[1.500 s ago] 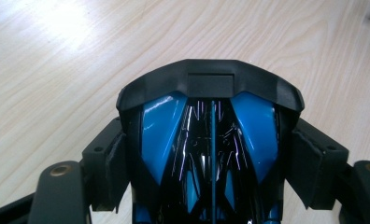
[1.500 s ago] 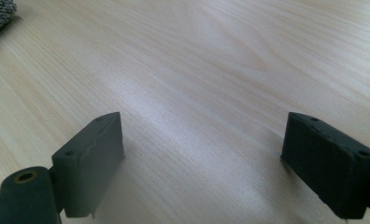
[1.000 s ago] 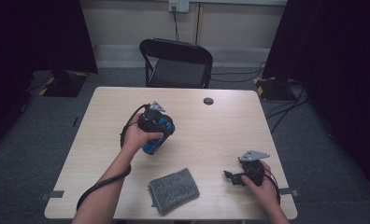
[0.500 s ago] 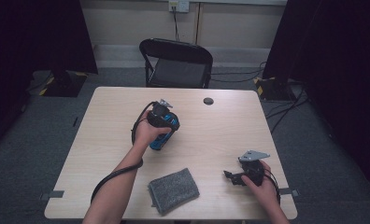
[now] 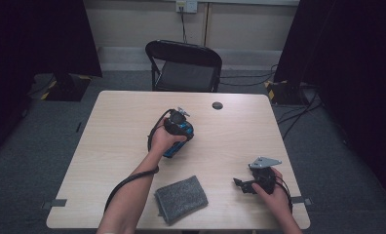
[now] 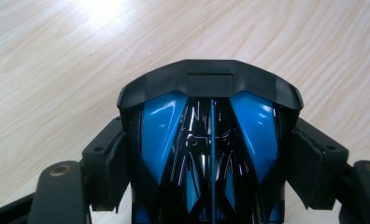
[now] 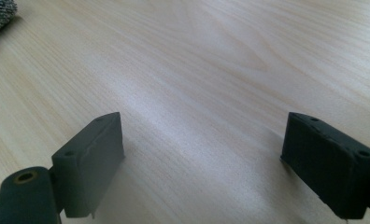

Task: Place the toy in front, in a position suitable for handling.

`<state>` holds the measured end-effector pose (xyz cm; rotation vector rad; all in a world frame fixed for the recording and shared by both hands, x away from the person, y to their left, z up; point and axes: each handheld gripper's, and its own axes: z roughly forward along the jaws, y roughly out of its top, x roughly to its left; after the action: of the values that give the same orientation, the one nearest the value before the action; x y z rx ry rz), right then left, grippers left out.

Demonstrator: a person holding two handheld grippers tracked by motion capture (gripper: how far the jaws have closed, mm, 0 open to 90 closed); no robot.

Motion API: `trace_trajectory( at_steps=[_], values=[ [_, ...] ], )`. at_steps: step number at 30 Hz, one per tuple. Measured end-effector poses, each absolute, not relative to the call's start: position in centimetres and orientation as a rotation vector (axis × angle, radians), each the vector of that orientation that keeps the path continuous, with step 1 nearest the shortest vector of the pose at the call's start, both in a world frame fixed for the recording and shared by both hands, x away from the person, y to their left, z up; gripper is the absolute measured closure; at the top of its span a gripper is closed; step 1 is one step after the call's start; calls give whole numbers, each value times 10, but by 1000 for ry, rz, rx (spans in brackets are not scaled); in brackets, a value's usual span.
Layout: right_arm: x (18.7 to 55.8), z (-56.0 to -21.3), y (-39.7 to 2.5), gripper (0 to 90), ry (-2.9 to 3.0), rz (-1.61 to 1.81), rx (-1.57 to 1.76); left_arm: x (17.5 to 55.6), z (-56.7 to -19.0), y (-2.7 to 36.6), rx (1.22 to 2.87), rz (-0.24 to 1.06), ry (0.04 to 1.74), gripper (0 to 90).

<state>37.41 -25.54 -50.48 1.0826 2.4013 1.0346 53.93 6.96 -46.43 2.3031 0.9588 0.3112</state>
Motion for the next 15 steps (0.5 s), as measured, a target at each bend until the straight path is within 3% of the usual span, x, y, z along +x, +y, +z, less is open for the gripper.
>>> trace_trajectory(
  at_steps=[15],
  values=[
    [374,-505,-255,121,2402,1034,1082,541,-483,69,2340,296,951,253]
  ],
)
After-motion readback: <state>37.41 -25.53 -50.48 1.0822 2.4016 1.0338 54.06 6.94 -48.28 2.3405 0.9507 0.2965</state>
